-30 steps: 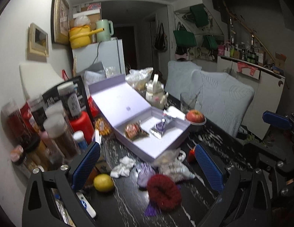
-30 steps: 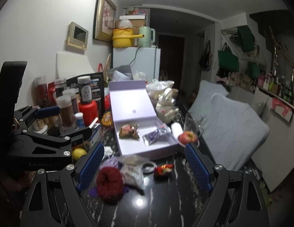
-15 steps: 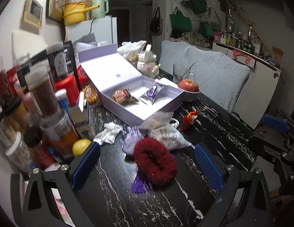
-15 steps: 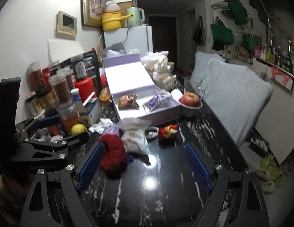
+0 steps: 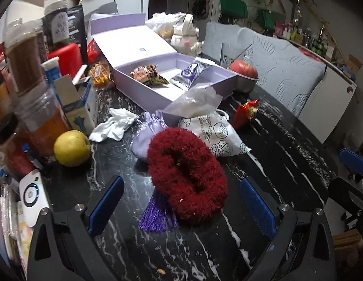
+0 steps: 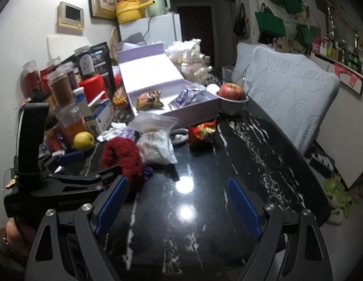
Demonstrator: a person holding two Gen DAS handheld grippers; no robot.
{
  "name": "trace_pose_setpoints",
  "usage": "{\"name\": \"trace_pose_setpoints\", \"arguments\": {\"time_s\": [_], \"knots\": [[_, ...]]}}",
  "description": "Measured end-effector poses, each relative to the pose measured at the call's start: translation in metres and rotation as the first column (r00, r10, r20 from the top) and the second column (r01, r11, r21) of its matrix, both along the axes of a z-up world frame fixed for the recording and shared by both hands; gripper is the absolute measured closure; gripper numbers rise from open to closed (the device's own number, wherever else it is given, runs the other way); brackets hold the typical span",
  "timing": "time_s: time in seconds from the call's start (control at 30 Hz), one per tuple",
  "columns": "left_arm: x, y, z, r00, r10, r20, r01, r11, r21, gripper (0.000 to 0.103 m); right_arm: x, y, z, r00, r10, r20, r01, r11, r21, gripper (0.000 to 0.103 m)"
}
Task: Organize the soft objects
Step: 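Grasp the red fuzzy ring with the left gripper while the right grasps the white printed pouch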
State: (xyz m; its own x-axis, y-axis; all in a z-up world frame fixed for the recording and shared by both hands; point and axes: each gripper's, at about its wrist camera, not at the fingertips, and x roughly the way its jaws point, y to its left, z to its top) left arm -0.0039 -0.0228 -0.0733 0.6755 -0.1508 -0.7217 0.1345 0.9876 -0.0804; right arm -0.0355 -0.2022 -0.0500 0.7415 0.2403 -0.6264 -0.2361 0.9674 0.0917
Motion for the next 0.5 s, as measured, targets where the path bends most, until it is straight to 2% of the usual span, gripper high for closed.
{"name": "trace_pose_setpoints", "arguments": {"time_s": [0.33, 0.37, 0.4, 0.5], "knots": [[0.030, -0.010, -0.027, 0.998, 0.028, -0.054, -0.024, 0.998, 0.065, 0.002, 0.021, -0.013, -0.021, 0.998, -0.018, -0.057, 0.018, 1.000, 0.003, 0.015], [0.032, -0.010, -0.029, 0.998, 0.030, -0.053, -0.026, 0.997, 0.069, 0.005, 0.024, -0.014, -0.024, 0.998, -0.017, -0.065, 0.017, 1.000, 0.004, 0.015], [0.034, -0.010, -0.030, 0.998, 0.034, -0.050, -0.030, 0.996, 0.081, 0.017, 0.026, -0.014, -0.026, 0.997, -0.016, -0.070, 0.016, 1.000, 0.005, 0.015], [0.038, -0.010, -0.033, 0.997, 0.007, -0.071, -0.003, 0.998, 0.063, 0.040, 0.034, -0.012, -0.031, 0.996, -0.013, -0.085, 0.014, 1.000, 0.010, 0.015]]}}
